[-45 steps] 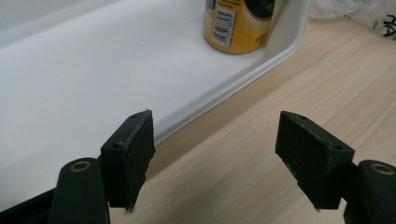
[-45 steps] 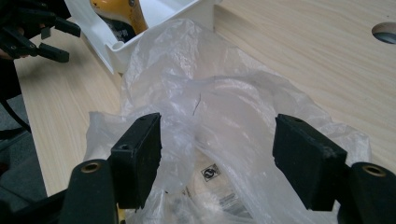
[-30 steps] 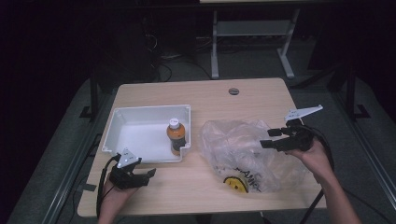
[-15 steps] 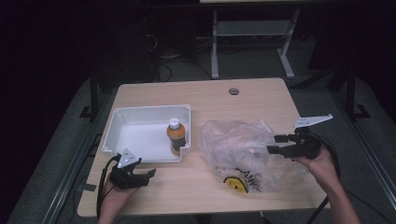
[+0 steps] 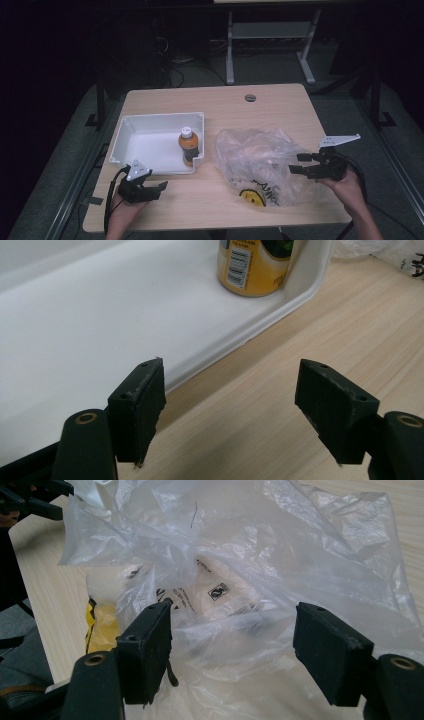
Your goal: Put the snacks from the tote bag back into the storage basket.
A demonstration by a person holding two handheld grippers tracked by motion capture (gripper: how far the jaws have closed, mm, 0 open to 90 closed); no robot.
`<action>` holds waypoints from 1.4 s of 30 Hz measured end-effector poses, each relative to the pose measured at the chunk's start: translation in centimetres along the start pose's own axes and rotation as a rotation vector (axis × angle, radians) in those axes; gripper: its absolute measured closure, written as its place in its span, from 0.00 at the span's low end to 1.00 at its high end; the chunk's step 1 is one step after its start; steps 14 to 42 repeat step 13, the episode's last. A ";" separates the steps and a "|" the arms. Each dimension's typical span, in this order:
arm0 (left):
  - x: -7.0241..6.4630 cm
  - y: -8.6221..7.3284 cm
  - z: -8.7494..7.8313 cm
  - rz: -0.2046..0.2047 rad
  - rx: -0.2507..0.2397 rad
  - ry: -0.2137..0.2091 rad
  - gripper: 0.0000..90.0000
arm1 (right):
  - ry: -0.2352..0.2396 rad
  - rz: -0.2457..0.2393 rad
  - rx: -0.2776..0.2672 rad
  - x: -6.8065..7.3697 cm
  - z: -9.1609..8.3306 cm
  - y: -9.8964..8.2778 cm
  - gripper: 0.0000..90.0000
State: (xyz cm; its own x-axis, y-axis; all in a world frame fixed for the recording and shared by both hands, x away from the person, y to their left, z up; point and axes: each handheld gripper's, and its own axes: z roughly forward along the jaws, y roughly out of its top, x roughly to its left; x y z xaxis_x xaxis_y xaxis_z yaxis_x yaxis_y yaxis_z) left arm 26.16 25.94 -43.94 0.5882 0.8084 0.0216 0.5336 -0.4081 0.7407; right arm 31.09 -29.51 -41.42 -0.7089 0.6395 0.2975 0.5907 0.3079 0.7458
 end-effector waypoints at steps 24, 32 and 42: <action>-0.2 0.1 0.2 0.003 0.000 -0.008 0.31 | 0.012 -0.003 -0.021 0.6 0.0 -1.6 0.34; -0.2 0.1 0.2 0.003 0.000 -0.008 0.31 | 0.012 -0.003 -0.021 0.6 0.0 -1.6 0.34; -0.2 0.1 0.2 0.003 0.000 -0.008 0.31 | 0.012 -0.003 -0.021 0.6 0.0 -1.6 0.34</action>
